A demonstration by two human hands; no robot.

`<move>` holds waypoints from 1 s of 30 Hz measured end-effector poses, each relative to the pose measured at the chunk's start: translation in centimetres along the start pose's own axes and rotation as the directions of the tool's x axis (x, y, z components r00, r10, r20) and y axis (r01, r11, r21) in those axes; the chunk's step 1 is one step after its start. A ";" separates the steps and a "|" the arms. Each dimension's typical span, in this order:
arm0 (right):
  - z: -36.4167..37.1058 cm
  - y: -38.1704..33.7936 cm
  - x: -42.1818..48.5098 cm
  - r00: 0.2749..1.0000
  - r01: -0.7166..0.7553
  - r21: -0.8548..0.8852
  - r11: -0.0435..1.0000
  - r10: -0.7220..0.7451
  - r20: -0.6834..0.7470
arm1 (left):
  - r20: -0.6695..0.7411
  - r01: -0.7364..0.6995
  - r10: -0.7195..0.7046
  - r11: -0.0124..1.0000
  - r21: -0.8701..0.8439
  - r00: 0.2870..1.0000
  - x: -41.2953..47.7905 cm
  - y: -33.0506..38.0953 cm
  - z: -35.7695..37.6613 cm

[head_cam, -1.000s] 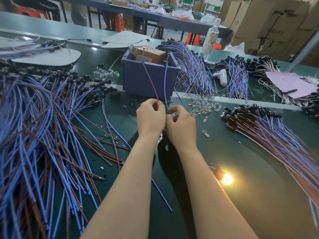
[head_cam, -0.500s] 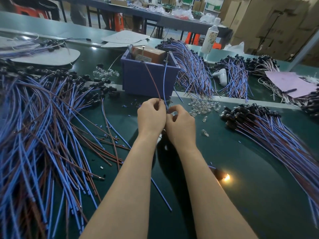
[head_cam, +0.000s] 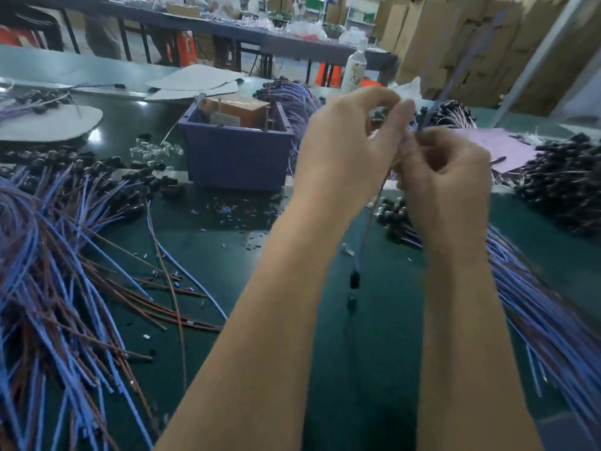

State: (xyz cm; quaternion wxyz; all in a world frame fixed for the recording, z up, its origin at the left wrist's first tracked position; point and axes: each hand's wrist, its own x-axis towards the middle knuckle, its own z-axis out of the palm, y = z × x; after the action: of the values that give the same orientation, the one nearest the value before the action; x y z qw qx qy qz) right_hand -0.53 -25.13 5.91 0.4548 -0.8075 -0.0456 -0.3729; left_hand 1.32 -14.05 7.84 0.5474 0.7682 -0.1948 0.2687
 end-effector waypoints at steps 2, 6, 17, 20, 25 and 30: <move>-1.9 0.6 0.3 0.967 -0.090 0.218 0.972 0.138 -0.215 | 0.071 0.083 -0.086 0.995 0.049 0.994 -0.2 0.7 2.4; -5.0 1.8 0.6 0.829 -0.221 0.650 0.727 0.491 -0.267 | 0.359 0.378 -0.310 0.916 -0.136 0.881 -0.9 1.0 8.5; -8.1 12.2 -3.0 0.418 -0.328 0.941 0.081 0.906 0.067 | 0.421 0.267 -0.278 0.960 0.086 0.864 -2.7 0.0 20.7; -8.2 14.0 -3.0 0.395 -0.253 0.967 -0.018 0.911 0.120 | 0.497 0.298 -0.346 0.938 0.175 0.796 -3.6 -2.0 21.9; -7.3 14.1 -3.1 0.420 -0.268 0.963 0.001 0.900 0.116 | 0.445 0.389 -0.405 0.912 0.133 0.798 -4.2 -3.9 21.7; -5.2 11.3 -3.3 0.507 -0.578 0.798 0.170 0.841 0.189 | 0.267 0.457 -0.428 0.888 -0.056 0.864 -3.1 -3.9 17.5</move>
State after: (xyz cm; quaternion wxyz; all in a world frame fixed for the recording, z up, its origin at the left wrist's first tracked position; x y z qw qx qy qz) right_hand -1.16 -34.78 -2.52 0.8774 -0.3723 0.2531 -0.1657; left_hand 4.71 -29.34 -1.44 0.6100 0.7862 -0.0951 0.0261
